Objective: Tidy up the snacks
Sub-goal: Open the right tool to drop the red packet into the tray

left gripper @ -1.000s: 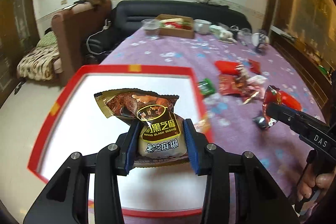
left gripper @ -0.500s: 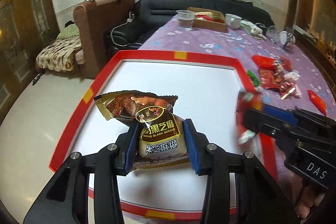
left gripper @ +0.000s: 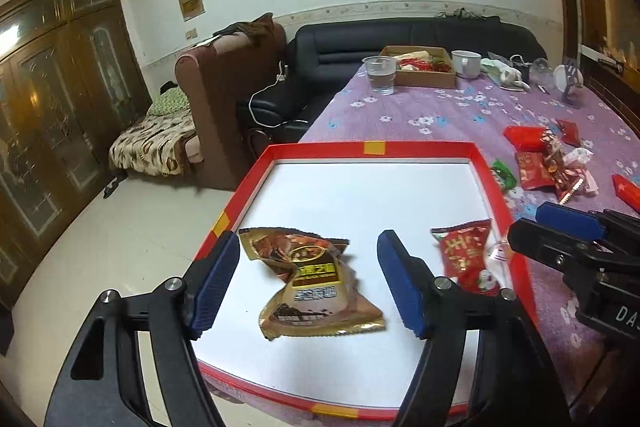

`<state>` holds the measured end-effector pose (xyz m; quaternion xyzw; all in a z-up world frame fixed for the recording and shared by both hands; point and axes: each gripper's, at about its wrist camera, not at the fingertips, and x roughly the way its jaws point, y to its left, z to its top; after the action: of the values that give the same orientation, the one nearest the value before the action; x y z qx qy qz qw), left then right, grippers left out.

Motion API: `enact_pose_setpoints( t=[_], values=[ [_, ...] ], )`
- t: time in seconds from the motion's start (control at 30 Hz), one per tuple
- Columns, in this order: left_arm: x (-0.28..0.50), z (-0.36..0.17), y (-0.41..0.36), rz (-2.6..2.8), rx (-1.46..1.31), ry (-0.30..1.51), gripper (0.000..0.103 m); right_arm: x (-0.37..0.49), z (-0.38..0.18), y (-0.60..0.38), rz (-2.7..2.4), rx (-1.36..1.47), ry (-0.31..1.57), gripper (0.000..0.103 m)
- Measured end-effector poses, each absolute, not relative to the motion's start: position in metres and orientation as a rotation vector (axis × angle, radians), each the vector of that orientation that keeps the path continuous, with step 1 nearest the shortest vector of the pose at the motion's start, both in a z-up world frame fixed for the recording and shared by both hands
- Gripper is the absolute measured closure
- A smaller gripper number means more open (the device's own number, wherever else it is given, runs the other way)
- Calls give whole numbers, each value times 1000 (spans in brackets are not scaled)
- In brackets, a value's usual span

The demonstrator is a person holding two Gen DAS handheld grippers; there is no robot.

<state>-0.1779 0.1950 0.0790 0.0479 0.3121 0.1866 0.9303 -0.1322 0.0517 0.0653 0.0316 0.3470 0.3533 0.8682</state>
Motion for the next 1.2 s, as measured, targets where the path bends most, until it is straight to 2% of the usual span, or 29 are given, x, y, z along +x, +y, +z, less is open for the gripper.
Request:
enact_pose_setpoints(
  t=[0.77,1.2],
  values=[
    [-171,85,139,284,170,682,32,-135,76,-37,636,157,674,50],
    [-127,72,48,-110,127,848,32,-106,61,-217,202,178,758,36]
  ],
)
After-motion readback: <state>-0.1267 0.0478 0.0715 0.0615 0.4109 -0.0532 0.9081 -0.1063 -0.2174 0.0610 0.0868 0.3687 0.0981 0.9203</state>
